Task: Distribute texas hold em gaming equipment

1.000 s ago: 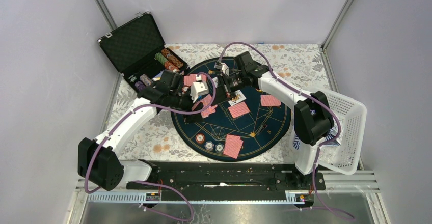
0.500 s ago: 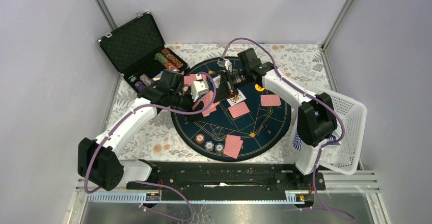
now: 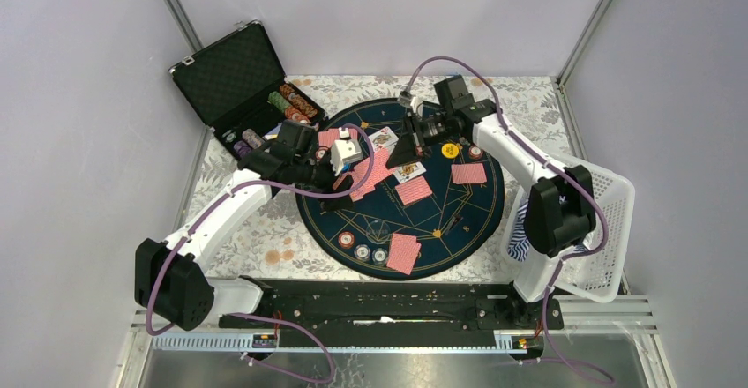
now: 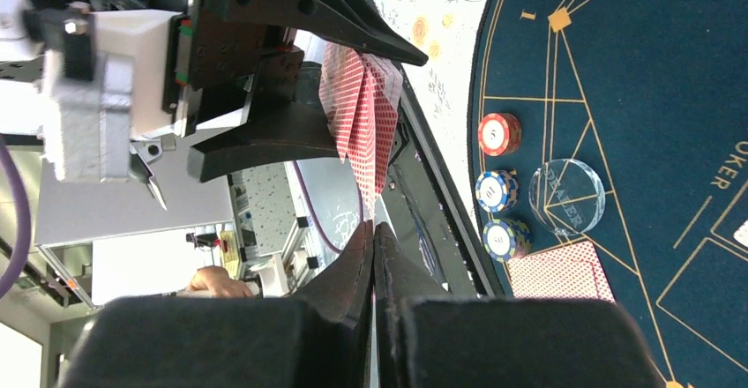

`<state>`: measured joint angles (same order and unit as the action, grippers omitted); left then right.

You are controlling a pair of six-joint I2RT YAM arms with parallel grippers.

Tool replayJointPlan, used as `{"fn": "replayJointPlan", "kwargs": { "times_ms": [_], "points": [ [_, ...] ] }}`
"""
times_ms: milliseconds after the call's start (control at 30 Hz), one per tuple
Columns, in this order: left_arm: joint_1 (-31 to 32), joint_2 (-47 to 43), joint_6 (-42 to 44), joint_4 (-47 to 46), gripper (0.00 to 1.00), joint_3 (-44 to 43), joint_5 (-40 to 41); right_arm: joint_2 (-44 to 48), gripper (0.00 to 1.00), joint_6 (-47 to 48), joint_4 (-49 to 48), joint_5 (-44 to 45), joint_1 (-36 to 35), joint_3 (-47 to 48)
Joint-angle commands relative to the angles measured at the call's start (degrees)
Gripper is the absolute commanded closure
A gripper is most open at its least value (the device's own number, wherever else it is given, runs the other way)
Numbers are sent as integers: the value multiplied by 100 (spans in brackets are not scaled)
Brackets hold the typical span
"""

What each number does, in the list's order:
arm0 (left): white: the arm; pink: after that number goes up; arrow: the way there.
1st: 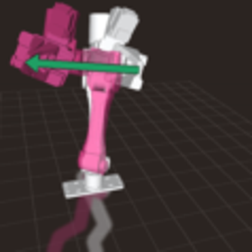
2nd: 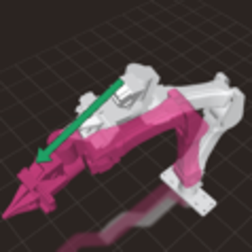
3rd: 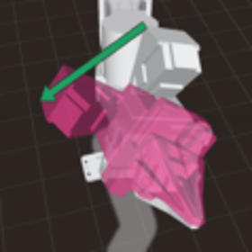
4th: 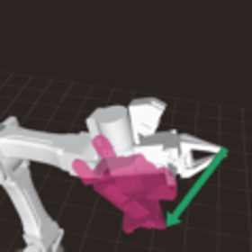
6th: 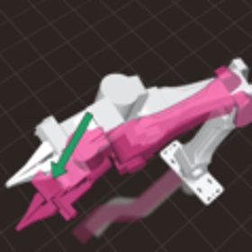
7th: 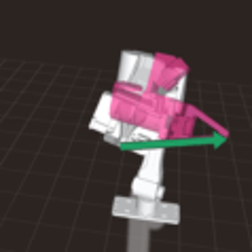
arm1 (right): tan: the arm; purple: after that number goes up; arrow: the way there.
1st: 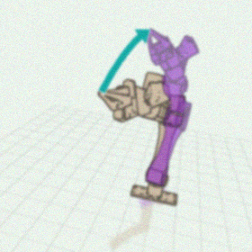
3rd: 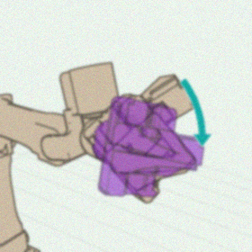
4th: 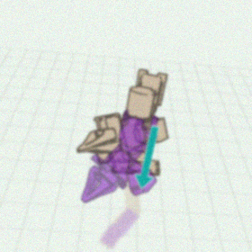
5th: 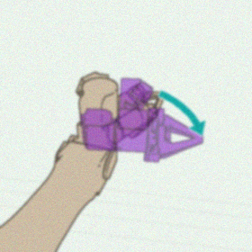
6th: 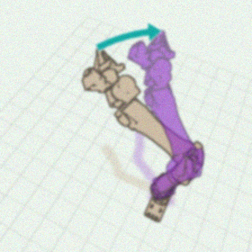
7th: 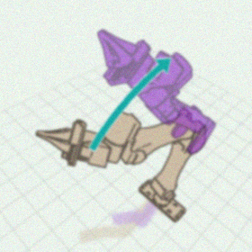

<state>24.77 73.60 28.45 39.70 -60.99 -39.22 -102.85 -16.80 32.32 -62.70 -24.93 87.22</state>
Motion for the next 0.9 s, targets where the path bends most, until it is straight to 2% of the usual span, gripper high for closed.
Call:
{"fn": "replayJointPlan", "kwargs": {
  "times_ms": [0, 233, 333, 433, 600, 867],
  "points": [
    [-8, -101, 46, -268, 100, -229, -161, 502, 100, 227, 257, -329, 243, 184],
    [-8, -148, 47, -267, 100, -203, -139, 797, 100, 482, 416, -543, 647, -220],
    [-8, -170, 48, -269, 100, -188, -138, 750, 100, 1240, 1052, -370, 815, -454],
    [-8, -166, 55, -263, 100, -172, -146, 693, 100, 2053, 1485, 172, 883, -721],
    [-8, -196, 47, -269, 100, -166, -139, 562, 100, 2464, 1262, 800, 900, -1473],
    [-8, -199, 56, -263, 100, -146, -121, 277, 100, 2237, 412, 1335, 1021, -2187]
  ]
}}
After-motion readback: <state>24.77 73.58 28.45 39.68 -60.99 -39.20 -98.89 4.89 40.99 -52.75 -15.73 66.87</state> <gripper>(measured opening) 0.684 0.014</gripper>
